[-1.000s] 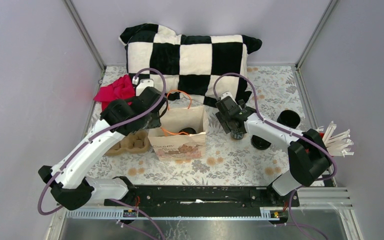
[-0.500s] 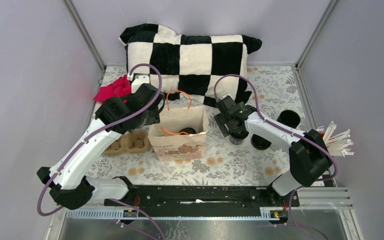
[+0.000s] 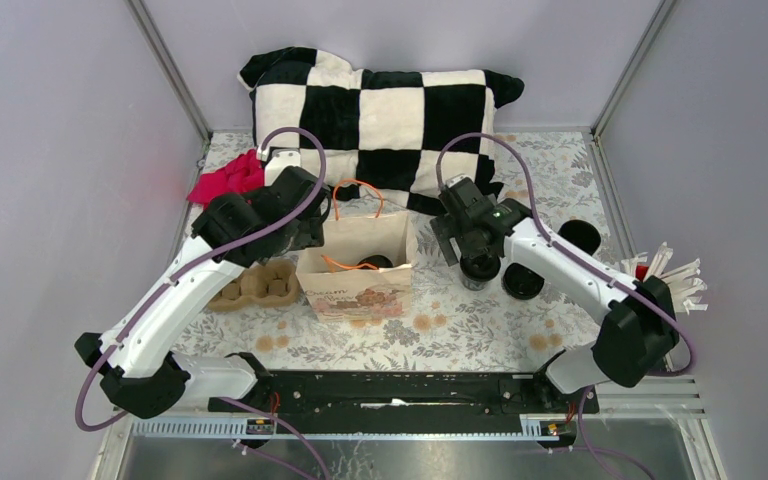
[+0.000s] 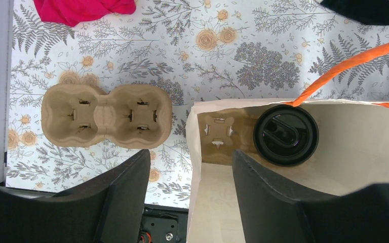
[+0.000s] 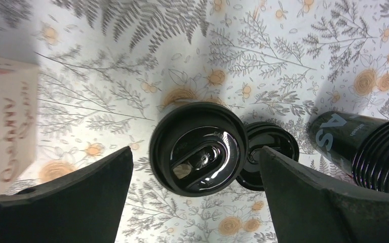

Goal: Pack the takeout coffee

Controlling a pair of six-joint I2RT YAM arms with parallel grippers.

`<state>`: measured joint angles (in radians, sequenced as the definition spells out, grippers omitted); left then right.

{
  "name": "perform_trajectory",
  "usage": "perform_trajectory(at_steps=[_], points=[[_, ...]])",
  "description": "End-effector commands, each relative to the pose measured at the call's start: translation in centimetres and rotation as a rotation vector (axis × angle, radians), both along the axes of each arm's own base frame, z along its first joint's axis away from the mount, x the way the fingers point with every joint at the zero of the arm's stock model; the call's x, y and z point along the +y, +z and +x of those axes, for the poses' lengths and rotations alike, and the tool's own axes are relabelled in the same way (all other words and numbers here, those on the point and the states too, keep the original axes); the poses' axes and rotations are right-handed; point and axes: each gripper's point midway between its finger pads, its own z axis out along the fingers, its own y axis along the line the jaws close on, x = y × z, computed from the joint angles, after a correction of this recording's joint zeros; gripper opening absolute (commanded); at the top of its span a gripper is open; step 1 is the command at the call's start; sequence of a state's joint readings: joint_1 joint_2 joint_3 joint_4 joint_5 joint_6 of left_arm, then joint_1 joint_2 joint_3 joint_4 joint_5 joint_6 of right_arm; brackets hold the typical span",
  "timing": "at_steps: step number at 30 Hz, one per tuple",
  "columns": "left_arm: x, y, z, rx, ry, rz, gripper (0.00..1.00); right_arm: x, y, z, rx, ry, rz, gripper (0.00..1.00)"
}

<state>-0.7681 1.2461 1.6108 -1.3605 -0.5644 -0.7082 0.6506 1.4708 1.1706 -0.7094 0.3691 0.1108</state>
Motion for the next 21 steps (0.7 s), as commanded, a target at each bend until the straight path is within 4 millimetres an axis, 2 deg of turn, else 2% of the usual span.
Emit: perform_trajectory(at_steps=[1, 4, 10, 16, 21], points=[[0.2, 1.0, 0.1, -0.034, 0.002, -0.022, 0.68, 1.0, 4.0, -0.8, 0.001, -0.008, 0.1, 1.0], [0.3, 1.0, 0.0, -0.035, 0.001, -0.029, 0.73, 1.2, 4.2, -1.6, 0.053, -0.017, 0.124, 1.0], [0.4, 1.0, -0.1, -0.025, -0.001, -0.031, 0.74, 0.7, 4.4, -1.2, 0.093, -0.082, 0.189, 0.93], [0.5, 1.1, -0.1, -0.029, -0.002, -0.039, 0.73, -0.4, 3.7, -1.1, 0.139, -0.112, 0.206, 0.89], [0.5, 1.1, 0.0, -0.03, -0.003, -0.038, 0.73, -1.1, 2.4, -1.3, 0.191, -0.12, 0.218, 0.87]])
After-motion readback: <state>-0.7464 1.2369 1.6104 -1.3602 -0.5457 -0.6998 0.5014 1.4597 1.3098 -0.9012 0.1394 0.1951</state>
